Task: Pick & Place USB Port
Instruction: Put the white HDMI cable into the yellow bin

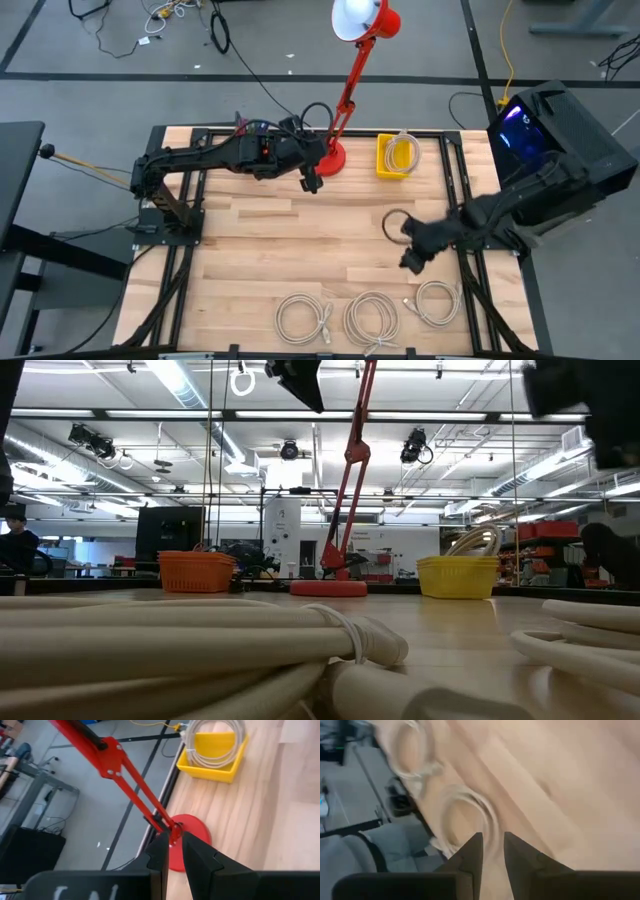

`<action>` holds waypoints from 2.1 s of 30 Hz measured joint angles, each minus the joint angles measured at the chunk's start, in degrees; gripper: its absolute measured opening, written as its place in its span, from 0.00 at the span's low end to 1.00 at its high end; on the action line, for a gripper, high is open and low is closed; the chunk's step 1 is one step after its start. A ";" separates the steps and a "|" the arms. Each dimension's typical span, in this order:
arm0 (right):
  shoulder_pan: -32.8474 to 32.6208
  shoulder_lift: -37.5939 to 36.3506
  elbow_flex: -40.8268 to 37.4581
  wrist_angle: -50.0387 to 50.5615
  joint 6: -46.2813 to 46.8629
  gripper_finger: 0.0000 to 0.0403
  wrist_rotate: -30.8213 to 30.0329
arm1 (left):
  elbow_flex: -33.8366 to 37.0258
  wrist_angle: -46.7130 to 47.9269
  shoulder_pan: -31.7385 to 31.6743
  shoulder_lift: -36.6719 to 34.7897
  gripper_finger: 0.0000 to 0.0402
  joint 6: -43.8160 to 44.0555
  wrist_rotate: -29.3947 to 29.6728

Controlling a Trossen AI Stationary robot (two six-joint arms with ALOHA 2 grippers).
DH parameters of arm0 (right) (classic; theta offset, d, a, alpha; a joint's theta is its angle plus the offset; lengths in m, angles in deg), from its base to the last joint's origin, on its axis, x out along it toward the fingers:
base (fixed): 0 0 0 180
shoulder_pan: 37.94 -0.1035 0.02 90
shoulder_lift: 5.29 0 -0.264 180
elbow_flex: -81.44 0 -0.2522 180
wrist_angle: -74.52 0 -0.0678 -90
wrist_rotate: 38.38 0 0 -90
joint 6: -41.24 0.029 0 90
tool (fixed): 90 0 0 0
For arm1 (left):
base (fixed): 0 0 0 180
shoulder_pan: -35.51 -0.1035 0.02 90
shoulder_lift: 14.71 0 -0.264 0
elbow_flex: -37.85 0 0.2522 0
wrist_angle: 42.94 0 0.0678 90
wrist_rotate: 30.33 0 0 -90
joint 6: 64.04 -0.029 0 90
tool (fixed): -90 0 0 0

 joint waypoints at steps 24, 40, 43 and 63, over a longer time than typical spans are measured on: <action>-16.49 1.56 -11.38 6.02 22.95 0.20 12.13 | 0.02 -0.12 0.00 0.00 0.14 -0.20 -2.89; -16.55 1.54 -18.04 2.15 23.79 0.42 13.77 | 0.02 -1.92 0.00 0.00 0.14 0.07 -2.95; -16.58 1.54 -18.04 1.26 24.00 0.43 13.64 | 0.02 -2.15 0.00 0.00 0.14 0.07 -2.95; -16.29 2.72 -24.49 -5.59 26.27 0.12 16.04 | 0.02 -2.18 0.00 0.00 0.14 0.20 -2.93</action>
